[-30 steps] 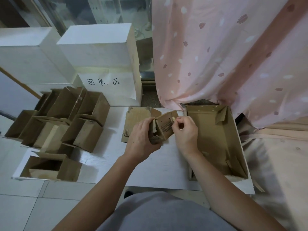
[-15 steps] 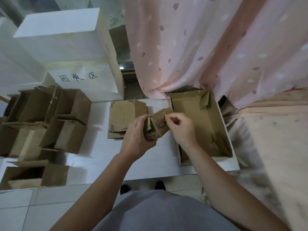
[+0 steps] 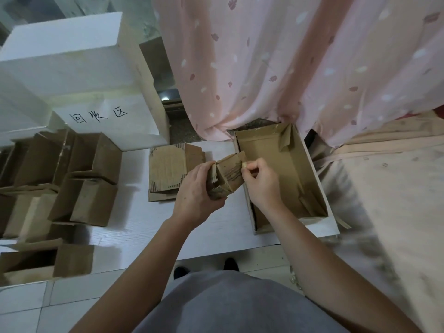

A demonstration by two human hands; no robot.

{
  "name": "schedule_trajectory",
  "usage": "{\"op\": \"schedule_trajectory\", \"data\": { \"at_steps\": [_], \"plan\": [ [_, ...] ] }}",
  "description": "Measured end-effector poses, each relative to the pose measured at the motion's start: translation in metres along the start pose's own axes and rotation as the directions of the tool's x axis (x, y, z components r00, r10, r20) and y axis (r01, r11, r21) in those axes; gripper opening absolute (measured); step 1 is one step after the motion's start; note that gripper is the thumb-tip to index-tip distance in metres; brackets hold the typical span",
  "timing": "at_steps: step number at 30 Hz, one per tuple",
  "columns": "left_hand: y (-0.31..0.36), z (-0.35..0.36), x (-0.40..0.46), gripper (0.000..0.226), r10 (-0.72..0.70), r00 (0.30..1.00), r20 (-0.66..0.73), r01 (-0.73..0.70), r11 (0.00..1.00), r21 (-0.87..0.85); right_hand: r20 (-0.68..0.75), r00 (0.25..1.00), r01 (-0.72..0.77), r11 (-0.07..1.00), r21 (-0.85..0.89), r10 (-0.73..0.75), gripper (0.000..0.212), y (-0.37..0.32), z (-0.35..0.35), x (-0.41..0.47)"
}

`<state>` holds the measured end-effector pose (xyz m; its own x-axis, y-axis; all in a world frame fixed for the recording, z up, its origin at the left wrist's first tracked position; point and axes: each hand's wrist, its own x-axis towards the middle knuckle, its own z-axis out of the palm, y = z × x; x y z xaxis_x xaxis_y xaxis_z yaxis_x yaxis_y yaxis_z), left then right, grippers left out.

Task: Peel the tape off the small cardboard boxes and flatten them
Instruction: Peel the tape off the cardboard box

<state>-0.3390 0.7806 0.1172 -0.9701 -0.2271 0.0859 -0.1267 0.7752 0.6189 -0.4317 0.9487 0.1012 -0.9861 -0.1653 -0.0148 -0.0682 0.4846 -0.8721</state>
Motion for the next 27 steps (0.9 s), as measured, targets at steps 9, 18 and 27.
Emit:
{"op": "schedule_trajectory", "data": {
  "at_steps": [9, 18, 27],
  "plan": [
    [-0.003, 0.003, 0.000, 0.096, -0.041, 0.999, 0.002, 0.041, 0.997, 0.062, -0.093, 0.995, 0.015, 0.997, -0.071, -0.021, 0.013, 0.021, -0.009, -0.008],
    [-0.005, 0.015, -0.003, 0.100, -0.065, 0.997, 0.048, 0.060, 0.994, 0.090, 0.010, 0.974, -0.212, 0.924, -0.318, 0.227, 0.011, 0.078, -0.021, -0.019],
    [-0.005, 0.025, -0.008, 0.104, -0.073, 0.986, 0.151, 0.044, 0.981, 0.188, 0.057, 0.958, -0.242, 0.894, -0.377, 0.282, 0.005, 0.092, -0.027, -0.014]
  ]
}}
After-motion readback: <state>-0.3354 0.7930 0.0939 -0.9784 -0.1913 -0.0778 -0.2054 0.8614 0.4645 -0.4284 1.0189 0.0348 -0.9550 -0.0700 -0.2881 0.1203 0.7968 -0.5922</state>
